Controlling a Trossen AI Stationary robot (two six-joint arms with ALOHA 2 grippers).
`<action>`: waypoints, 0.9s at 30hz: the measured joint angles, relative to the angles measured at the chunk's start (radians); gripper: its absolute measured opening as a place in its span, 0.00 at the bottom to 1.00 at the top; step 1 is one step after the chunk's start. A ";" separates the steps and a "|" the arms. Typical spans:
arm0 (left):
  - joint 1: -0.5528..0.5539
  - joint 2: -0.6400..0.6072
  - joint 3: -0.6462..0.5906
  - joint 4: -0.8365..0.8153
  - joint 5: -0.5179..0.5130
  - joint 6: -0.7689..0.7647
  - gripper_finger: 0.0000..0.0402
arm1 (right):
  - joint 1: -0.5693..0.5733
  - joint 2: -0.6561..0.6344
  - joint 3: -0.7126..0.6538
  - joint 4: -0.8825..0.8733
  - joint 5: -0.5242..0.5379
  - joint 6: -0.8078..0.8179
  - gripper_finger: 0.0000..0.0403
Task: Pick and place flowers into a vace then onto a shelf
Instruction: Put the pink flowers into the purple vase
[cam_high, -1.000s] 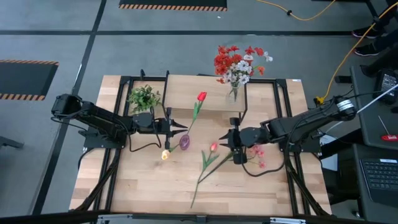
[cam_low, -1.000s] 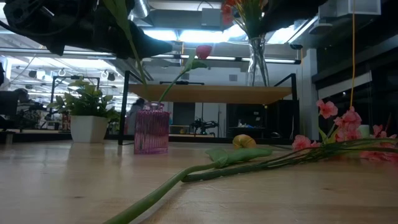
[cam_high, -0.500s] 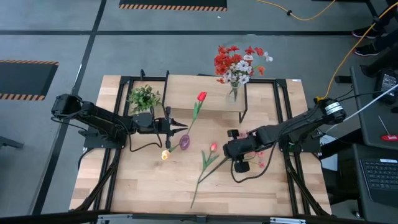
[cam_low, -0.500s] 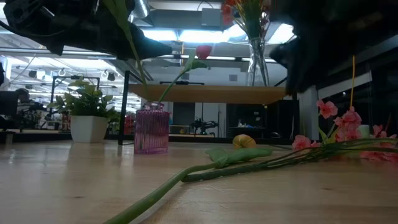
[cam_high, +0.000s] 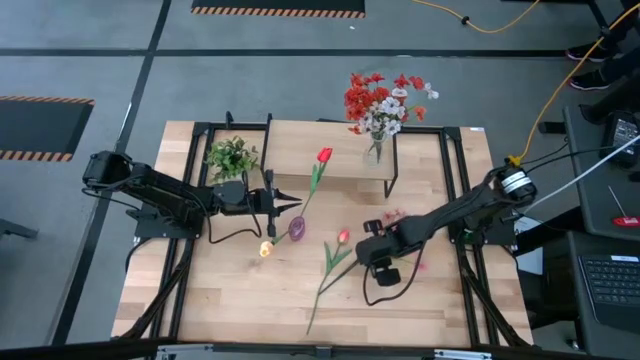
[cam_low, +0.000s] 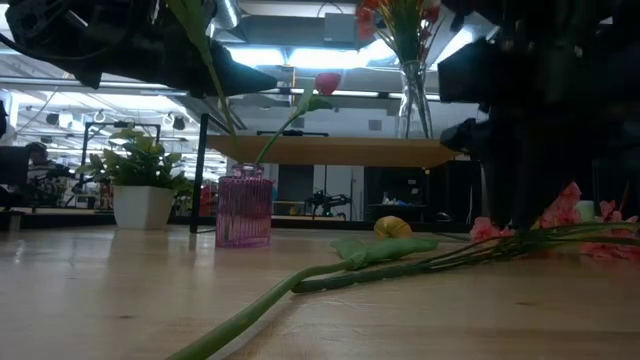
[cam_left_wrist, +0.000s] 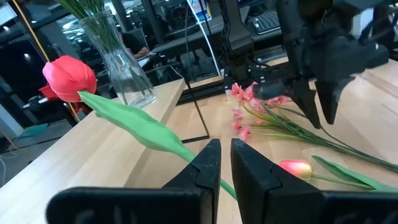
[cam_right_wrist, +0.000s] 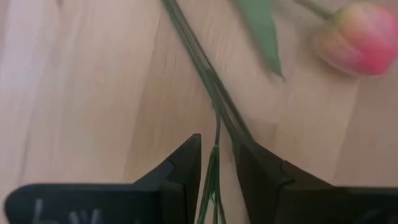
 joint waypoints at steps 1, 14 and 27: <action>0.000 0.000 0.000 0.000 0.000 0.000 0.08 | 0.000 0.010 0.000 0.004 0.000 -0.001 0.25; 0.000 0.000 0.000 0.000 0.000 -0.001 0.08 | -0.023 0.083 0.001 0.031 0.008 -0.007 0.25; 0.000 0.000 0.000 -0.001 0.003 -0.002 0.07 | -0.042 0.108 -0.037 0.076 0.032 0.000 0.13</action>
